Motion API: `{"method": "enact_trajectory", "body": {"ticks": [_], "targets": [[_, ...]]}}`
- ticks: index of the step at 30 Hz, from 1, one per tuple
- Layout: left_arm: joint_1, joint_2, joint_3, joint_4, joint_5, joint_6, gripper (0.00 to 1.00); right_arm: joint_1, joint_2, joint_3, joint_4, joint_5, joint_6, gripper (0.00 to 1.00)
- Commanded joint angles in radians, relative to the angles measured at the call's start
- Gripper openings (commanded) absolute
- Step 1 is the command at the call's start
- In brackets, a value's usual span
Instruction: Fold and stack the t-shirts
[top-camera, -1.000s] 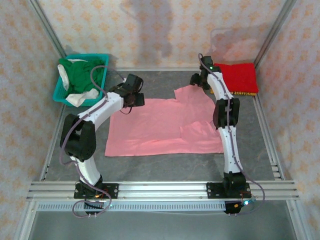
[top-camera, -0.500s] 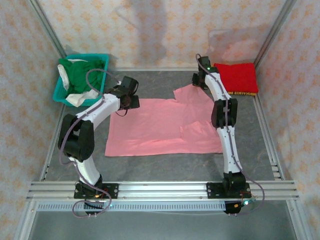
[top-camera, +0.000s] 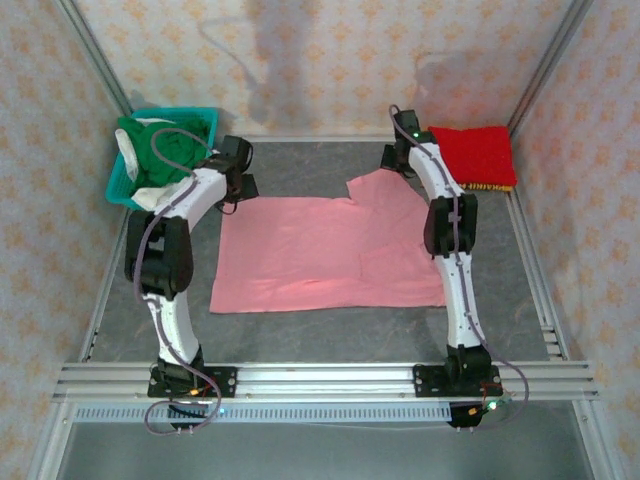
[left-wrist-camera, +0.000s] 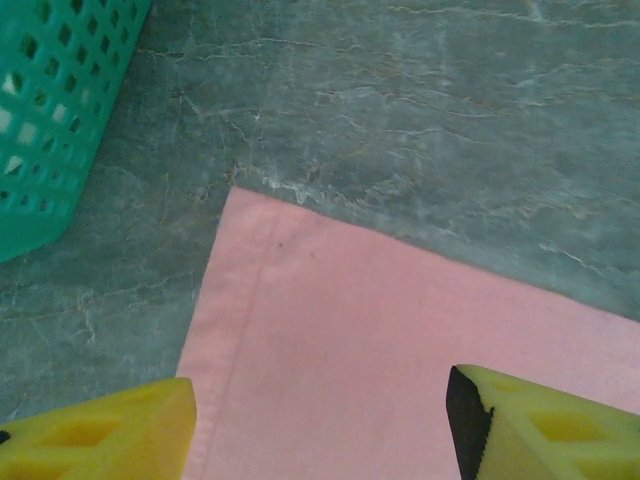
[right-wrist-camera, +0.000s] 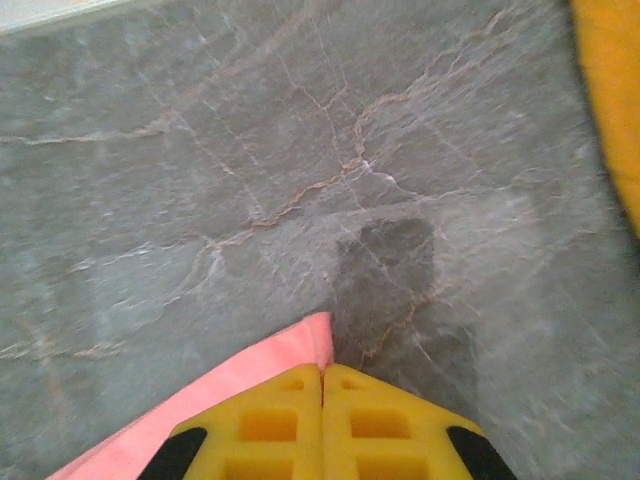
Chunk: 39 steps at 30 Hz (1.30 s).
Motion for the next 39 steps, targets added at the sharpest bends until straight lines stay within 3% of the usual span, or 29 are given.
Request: {"method": "enact_trajectory", "body": {"ticks": [1,5,17,23,32,39], "targets": [[0.011,0.087,0.098,-0.105,-0.063,-0.002,0.71,0.005,-0.18,-0.085,0.102,0.051,-0.019,0.0],[0.024,0.174,0.187,-0.136,-0.085,-0.013,0.71,0.004,-0.249,-0.152,0.141,0.088,-0.028,0.0],[0.06,0.337,0.374,-0.221,-0.092,-0.055,0.71,-0.021,-0.246,-0.154,0.107,0.179,-0.041,0.0],[0.061,0.365,0.374,-0.216,-0.069,-0.061,0.71,-0.038,-0.243,-0.16,0.102,0.195,-0.031,0.0],[0.062,0.427,0.452,-0.227,-0.055,-0.03,0.6,-0.048,-0.247,-0.187,0.107,0.161,-0.029,0.0],[0.077,0.465,0.518,-0.228,-0.024,-0.039,0.67,-0.045,-0.266,-0.219,0.127,0.115,-0.018,0.0]]}}
